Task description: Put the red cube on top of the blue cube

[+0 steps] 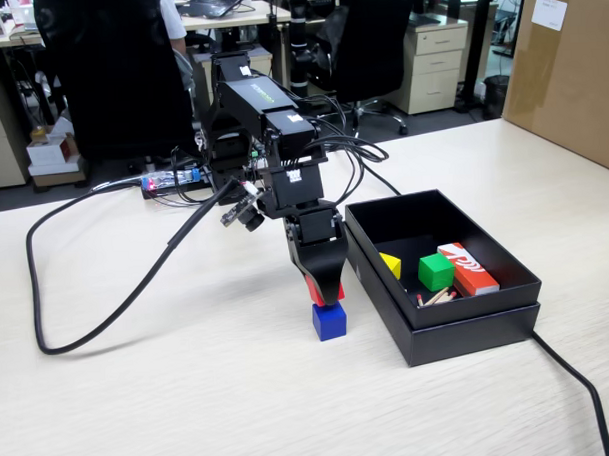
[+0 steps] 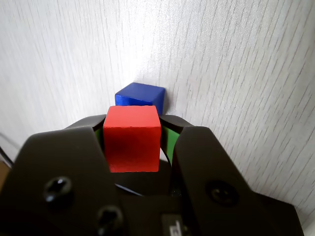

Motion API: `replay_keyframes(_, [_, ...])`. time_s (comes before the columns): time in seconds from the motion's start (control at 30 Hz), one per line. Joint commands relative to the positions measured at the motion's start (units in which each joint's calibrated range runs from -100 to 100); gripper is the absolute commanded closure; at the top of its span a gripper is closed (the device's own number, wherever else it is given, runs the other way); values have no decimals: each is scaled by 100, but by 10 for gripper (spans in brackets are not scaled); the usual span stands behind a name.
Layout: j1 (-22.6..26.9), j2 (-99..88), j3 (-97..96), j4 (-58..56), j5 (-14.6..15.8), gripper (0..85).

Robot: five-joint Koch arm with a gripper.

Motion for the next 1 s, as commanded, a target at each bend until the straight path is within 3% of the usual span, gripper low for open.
replay_keyframes(0.0, [-20, -171, 350, 9, 5, 846])
replay_keyframes(0.47, [-24, -33, 395, 130, 0, 843])
replay_keyframes(0.57, [-5, 1, 368, 139, -24, 706])
replay_keyframes(0.8, [5, 1, 432, 139, -29, 705])
replay_keyframes(0.87, [29, 1, 404, 139, -29, 588])
replay_keyframes(0.97, [29, -10, 459, 139, -29, 587])
